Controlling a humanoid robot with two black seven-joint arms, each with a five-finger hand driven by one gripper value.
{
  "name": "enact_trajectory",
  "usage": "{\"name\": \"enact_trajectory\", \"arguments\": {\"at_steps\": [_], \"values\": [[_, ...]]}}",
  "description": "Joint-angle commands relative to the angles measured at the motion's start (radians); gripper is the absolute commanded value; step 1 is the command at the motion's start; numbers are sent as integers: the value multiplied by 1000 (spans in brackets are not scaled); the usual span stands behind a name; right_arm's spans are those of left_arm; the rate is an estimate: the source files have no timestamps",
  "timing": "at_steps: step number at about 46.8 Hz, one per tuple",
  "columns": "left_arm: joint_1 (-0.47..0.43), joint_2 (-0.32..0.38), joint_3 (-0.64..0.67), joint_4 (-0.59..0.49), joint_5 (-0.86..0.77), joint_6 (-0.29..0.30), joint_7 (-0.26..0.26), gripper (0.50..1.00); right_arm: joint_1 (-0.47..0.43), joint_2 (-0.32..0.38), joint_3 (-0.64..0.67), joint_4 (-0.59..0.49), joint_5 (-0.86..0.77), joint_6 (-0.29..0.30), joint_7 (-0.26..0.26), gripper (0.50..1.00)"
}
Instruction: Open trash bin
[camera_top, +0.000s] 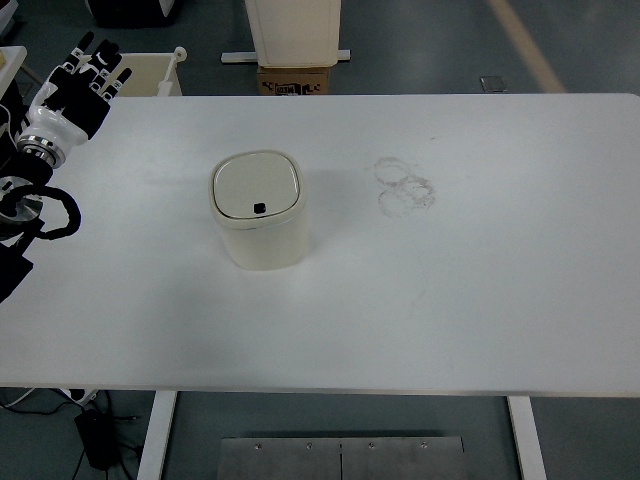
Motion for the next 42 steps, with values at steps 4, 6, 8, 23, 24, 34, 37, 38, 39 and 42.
{"name": "enact_trajectory", "arguments": {"at_steps": [4,6,8,23,24,34,37,38,39,42], "values": [[-2,4,0,-1,5,-2,0,1000,0,0,-1,0,0,0,0,993],[-2,3,0,-1,5,-2,2,1000,0,0,-1,0,0,0,0,993],[-2,1,0,-1,4,-4,2,1000,0,0,1,0,0,0,0,993],[10,37,2,-70,4,4,6,1000,0,0,-1,0,0,0,0,993],[10,44,2,-78,4,4,6,1000,0,0,-1,0,0,0,0,993],[9,145,9,-254,2,47,6,1000,0,0,-1,0,0,0,0,993],[7,181,11,-314,2,71,6,1000,0,0,-1,0,0,0,0,993],[6,193,11,-333,2,82,6,1000,0,0,-1,0,0,0,0,993],[3,205,11,-346,2,90,6,1000,0,0,-1,0,0,0,0,993],[-3,233,11,-389,4,110,12,1000,0,0,-1,0,0,0,0,993]]}}
